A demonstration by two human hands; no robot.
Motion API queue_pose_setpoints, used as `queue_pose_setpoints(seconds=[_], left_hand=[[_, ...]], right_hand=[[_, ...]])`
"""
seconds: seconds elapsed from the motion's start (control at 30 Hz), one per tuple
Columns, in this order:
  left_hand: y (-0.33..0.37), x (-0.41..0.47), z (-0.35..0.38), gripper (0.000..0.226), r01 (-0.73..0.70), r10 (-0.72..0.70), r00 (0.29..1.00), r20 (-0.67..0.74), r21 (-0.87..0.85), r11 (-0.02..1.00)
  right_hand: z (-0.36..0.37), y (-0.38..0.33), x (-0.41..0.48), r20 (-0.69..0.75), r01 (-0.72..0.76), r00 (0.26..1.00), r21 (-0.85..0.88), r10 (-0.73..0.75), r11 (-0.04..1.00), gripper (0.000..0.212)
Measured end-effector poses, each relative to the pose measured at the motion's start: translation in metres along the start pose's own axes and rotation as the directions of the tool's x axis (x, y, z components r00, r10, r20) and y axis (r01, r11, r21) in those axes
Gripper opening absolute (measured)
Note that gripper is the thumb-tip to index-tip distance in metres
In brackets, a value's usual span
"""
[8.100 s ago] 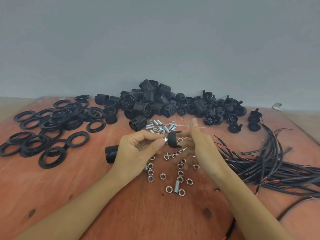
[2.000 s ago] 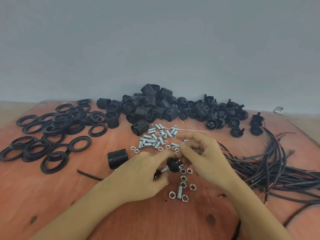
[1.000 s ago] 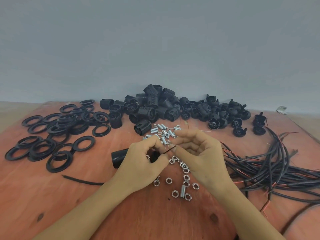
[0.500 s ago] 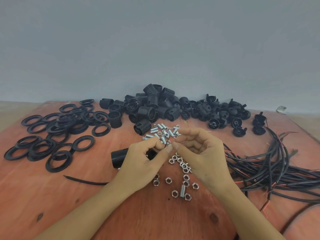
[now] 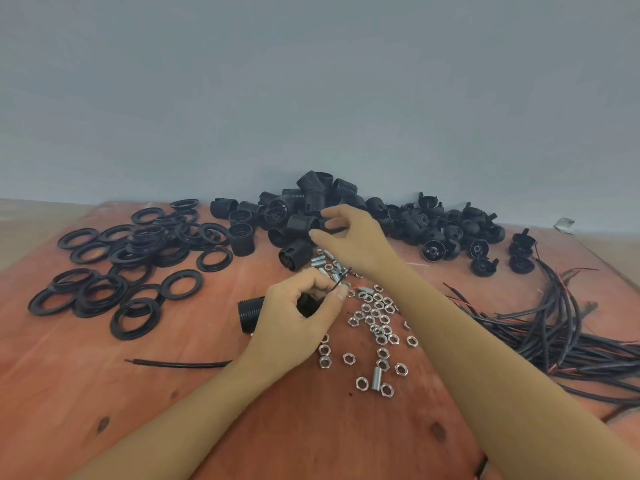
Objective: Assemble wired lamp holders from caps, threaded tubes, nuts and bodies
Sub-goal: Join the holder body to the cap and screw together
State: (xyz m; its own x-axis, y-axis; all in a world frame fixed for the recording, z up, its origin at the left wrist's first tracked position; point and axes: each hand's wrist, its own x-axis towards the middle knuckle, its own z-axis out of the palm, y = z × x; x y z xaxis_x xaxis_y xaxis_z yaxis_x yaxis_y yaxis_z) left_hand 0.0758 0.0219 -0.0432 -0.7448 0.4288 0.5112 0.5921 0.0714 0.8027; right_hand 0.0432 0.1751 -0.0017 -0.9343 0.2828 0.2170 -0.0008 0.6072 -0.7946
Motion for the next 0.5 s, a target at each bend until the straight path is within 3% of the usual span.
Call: queue_pose_setpoints(seconds=[0.13, 0.3, 0.37, 0.43, 0.5], left_hand=[[-0.001, -0.001, 0.000, 0.014, 0.021, -0.022, 1.000, -0.017, -0.070, 0.997], [-0.001, 0.002, -0.004, 0.011, 0.022, -0.031, 0.996, -0.079, -0.112, 0.993], [0.000, 0.002, -0.005, 0.017, 0.023, -0.033, 0.996, -0.080, -0.113, 0.993], [0.001, 0.002, -0.006, 0.019, 0.015, -0.024, 0.996, -0.081, -0.108, 0.994], [0.003, 0.002, -0.006, 0.016, 0.005, -0.015, 0.995, -0.095, -0.109, 0.994]], right_hand=[[0.017, 0.003, 0.022, 0.084, 0.065, 0.995, -0.215, -0.048, 0.974, 0.058], [0.020, 0.004, 0.026, -0.050, 0.083, 0.994, -0.254, -0.098, 0.964, 0.041], [0.011, 0.005, 0.019, -0.153, 0.068, 0.984, -0.140, -0.090, 0.988, 0.035], [-0.004, 0.008, 0.006, -0.232, 0.002, 0.972, 0.156, 0.035, 0.988, 0.029], [-0.023, 0.012, -0.014, -0.187, -0.081, 0.962, 0.501, 0.199, 0.862, 0.017]])
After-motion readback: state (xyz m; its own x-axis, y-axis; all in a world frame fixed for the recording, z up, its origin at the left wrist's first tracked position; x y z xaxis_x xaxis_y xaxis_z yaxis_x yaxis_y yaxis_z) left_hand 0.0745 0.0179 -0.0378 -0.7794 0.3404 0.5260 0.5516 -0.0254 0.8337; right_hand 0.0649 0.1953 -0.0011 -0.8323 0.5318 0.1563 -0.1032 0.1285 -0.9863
